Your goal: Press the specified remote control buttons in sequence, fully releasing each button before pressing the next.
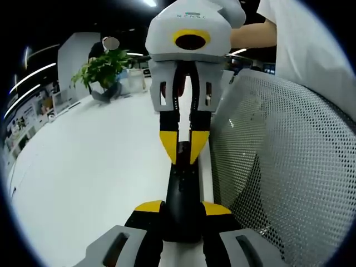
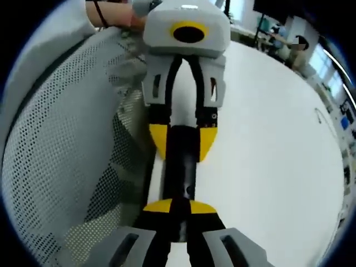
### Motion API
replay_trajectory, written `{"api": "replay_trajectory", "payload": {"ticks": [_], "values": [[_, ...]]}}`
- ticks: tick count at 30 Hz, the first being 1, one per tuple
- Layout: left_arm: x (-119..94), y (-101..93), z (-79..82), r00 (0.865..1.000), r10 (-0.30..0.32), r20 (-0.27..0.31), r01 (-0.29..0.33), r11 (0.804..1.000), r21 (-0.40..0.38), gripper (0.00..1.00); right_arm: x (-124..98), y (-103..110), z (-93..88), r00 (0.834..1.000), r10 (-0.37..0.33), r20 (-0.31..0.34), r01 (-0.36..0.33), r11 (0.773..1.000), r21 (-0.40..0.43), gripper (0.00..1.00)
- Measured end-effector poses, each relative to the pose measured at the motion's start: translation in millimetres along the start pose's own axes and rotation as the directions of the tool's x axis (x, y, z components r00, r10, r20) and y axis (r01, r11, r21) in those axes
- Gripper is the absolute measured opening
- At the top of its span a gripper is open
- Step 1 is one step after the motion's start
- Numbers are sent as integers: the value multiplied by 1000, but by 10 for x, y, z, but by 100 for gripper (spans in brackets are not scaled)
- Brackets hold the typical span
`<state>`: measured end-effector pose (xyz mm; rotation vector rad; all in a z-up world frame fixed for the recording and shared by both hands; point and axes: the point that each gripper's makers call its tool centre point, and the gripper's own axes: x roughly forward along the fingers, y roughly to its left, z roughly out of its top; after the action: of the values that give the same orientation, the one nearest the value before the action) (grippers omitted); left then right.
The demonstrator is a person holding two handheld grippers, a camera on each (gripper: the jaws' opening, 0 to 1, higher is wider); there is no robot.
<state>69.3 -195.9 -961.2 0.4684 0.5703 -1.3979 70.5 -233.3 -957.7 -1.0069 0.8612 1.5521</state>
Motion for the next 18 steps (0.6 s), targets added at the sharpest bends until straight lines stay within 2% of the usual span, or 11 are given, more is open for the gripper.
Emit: {"api": "replay_trajectory", "payload": {"ticks": [3, 6, 11, 18], "values": [[1, 2, 0, 1000, -1, -3, 1, 1000, 4, 25, -9, 5, -2, 1000, -5, 23, 4, 1000, 24, 6], [1, 3, -1, 1000, 0, -6, 0, 1000, 5, 25, -14, 21, -1, 999, -21, 26, 21, 1000, -5, 6], [3, 7, -7, 1000, 1, -14, -1, 1000, -2, 25, -27, 1, -7, 999, -26, 45, 25, 999, 32, 5], [3, 8, -5, 1000, -1, -14, 1, 1000, 0, 25, -30, 4, -31, 999, -20, 33, 19, 999, 27, 4]]}}
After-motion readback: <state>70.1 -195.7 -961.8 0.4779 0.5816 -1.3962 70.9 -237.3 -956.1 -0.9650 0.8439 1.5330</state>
